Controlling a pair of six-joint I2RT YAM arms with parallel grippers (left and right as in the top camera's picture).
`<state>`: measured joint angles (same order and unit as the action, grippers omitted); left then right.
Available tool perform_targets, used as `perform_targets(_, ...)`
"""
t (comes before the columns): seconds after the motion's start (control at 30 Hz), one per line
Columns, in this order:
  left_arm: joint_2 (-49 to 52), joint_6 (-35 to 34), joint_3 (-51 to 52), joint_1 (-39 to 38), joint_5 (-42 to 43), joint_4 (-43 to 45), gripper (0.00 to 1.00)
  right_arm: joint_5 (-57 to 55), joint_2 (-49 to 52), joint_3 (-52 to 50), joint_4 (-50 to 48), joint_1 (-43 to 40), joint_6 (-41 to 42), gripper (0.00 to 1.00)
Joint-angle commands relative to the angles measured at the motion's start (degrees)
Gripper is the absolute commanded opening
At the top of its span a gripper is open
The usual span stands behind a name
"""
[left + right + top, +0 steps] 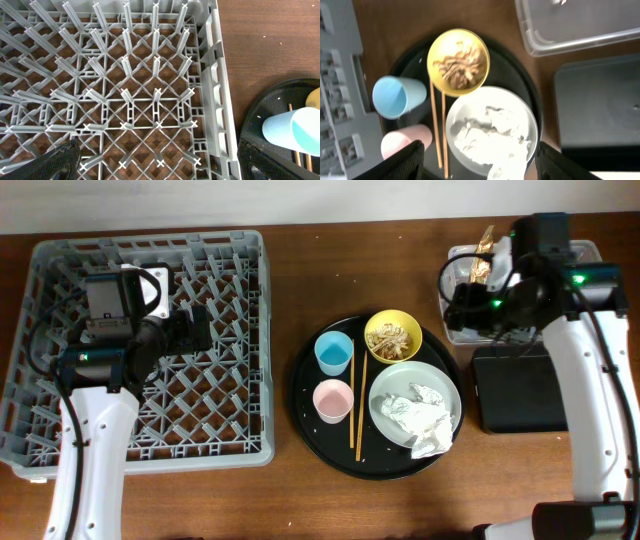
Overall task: Sort waste into correct bins and load items into the dishwasher rack
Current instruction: 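Lower right gripper to the plate and grasp the white tissue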
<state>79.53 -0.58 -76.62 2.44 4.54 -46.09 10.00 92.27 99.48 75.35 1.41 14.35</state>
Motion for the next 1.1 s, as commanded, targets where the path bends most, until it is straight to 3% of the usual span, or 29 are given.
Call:
perform_targets(0.0,0.24,0.87,-1.16,0.35,0.63,0.09,0.99,-1.62,0.15,-0.31,2.32,2.54,-0.55,0.73)
perform_targets(0.37,0.24,0.87,-1.16,0.35,0.63,0.09,0.99,-1.6,0.15,-11.8,3.23,7.32,-0.33,0.73)
perform_targets(0.5,0.24,0.87,-1.16,0.35,0.63,0.09,1.0,-1.44,0.2,-15.3,-1.53,8.11,-0.31,0.72)
perform_targets(0.7,0.24,0.87,-1.16,0.35,0.63,0.11,0.99,-1.4,0.85,-31.45,-13.81,8.76,4.24,0.47)
perform_targets(0.97,0.24,0.87,-1.16,0.35,0.63,0.09,0.99,-3.45,1.11,-36.33,-20.22,18.43,1.11,0.47)
perform_targets(1.07,0.24,0.87,-1.16,0.35,0.63,0.09,0.99,-7.32,2.67,-36.7,-20.24,21.29,0.9,0.55)
